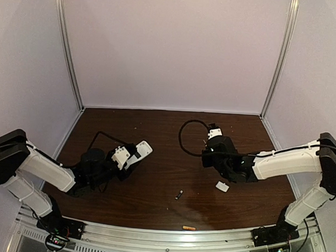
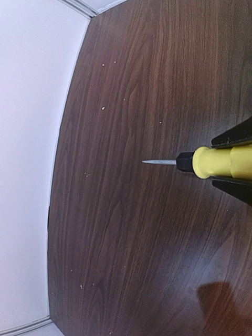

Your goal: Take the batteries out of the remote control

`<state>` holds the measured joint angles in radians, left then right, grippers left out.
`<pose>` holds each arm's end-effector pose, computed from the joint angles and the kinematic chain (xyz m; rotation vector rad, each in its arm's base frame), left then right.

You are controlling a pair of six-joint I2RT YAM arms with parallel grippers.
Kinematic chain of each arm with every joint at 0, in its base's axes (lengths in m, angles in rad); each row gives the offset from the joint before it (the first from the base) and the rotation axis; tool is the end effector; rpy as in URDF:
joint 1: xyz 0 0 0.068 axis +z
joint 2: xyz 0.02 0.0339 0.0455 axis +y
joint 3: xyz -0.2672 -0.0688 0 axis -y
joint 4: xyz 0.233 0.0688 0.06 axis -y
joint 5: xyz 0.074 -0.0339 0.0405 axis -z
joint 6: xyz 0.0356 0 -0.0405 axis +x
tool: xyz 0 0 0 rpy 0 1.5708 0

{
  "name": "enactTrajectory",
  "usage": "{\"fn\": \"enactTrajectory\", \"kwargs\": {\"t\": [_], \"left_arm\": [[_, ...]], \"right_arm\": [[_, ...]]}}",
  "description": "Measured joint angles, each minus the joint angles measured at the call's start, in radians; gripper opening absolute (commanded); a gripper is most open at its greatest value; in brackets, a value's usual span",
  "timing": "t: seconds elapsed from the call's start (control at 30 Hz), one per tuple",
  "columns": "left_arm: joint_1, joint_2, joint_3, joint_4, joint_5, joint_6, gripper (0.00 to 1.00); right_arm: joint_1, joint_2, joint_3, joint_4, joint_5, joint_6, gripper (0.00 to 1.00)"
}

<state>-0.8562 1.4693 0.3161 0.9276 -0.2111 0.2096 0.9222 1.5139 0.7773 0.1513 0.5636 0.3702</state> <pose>0.1684 -0.1827 0.1663 0.7807 1.6214 -0.2736 0.1991 0.2312 0.2107 -0.2505 2.0467 0.1878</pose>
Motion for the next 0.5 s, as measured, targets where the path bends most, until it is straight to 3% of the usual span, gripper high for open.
{"fn": "enactTrajectory", "kwargs": {"t": [0.13,0.5], "left_arm": [[0.001,0.003,0.0,0.0,-0.003,0.0,0.0],[0.006,0.014,0.0,-0.005,-0.002,-0.003,0.0]], "right_arm": [[-0.026,0.08,0.012,0.043,-0.014,0.001,0.0],[-0.072,0.2,0.017,0.122,-0.093,0.031,0.14]]}}
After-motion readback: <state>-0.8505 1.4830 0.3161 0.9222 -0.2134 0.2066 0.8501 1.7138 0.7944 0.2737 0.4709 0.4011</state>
